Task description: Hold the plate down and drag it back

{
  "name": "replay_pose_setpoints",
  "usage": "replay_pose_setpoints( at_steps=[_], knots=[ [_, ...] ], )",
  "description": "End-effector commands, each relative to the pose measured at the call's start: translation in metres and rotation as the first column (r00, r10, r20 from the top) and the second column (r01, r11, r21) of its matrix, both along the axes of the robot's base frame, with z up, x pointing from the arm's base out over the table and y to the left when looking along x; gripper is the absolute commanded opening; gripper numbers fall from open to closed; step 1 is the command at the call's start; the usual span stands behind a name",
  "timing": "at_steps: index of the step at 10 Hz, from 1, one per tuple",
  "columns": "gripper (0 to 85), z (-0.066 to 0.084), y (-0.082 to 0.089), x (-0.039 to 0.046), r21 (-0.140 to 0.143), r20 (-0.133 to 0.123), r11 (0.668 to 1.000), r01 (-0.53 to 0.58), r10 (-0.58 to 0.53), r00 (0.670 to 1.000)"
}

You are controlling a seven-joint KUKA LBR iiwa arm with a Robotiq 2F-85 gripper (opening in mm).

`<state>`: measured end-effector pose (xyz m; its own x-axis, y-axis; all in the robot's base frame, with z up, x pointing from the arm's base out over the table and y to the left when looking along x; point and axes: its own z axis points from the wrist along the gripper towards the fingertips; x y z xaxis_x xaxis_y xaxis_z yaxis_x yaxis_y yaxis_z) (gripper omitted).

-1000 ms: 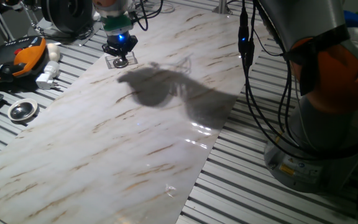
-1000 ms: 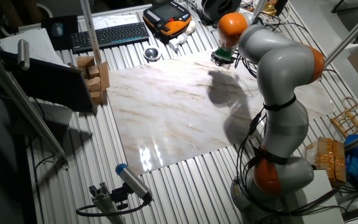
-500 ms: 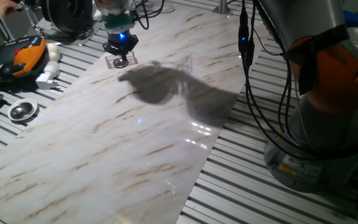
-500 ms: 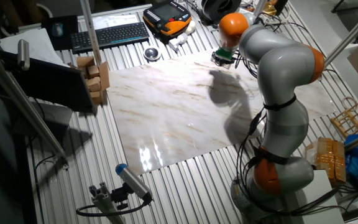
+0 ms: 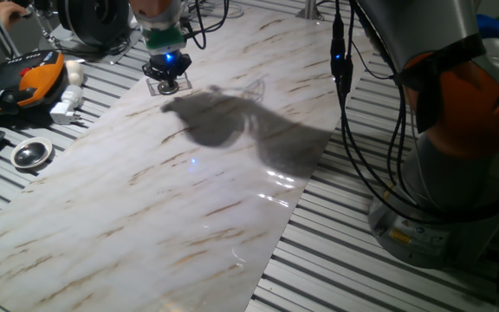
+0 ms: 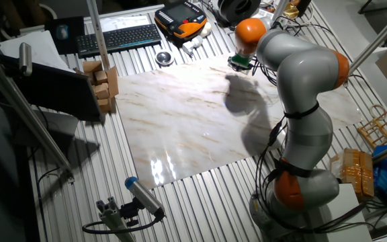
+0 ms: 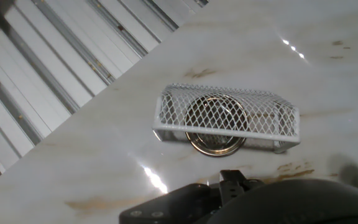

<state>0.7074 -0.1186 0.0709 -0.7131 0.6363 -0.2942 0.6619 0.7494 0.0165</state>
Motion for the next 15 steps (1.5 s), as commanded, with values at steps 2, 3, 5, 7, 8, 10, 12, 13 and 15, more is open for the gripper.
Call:
replay_pose_setpoints(
  at_steps=[2, 3, 5, 7, 8, 10, 12, 13, 15],
  knots=[
    [0.0, -0.003, -0.004, 0.0030, -0.006, 0.016, 1.000, 0.012, -0.012, 1.000],
    [0.0, -0.004, -0.005, 0.0037, -0.006, 0.022, 1.000, 0.017, -0.017, 1.000],
    [0.0, -0.007, -0.005, 0.0046, -0.014, 0.034, 0.999, 0.029, -0.028, 0.999],
    [0.0, -0.008, -0.007, 0.0060, -0.021, 0.043, 0.999, 0.036, -0.035, 0.998],
    [0.0, -0.008, -0.008, 0.0067, -0.020, 0.045, 0.999, 0.037, -0.036, 0.998],
    [0.0, -0.012, -0.009, 0.0073, -0.017, 0.050, 0.999, 0.048, -0.047, 0.998],
    [0.0, -0.015, -0.012, 0.0084, -0.017, 0.056, 0.999, 0.050, -0.049, 0.997],
    [0.0, -0.016, -0.013, 0.0090, -0.016, 0.058, 0.998, 0.054, -0.053, 0.997],
    [0.0, -0.019, -0.015, 0.0095, -0.019, 0.070, 0.997, 0.070, -0.068, 0.995]
  ],
)
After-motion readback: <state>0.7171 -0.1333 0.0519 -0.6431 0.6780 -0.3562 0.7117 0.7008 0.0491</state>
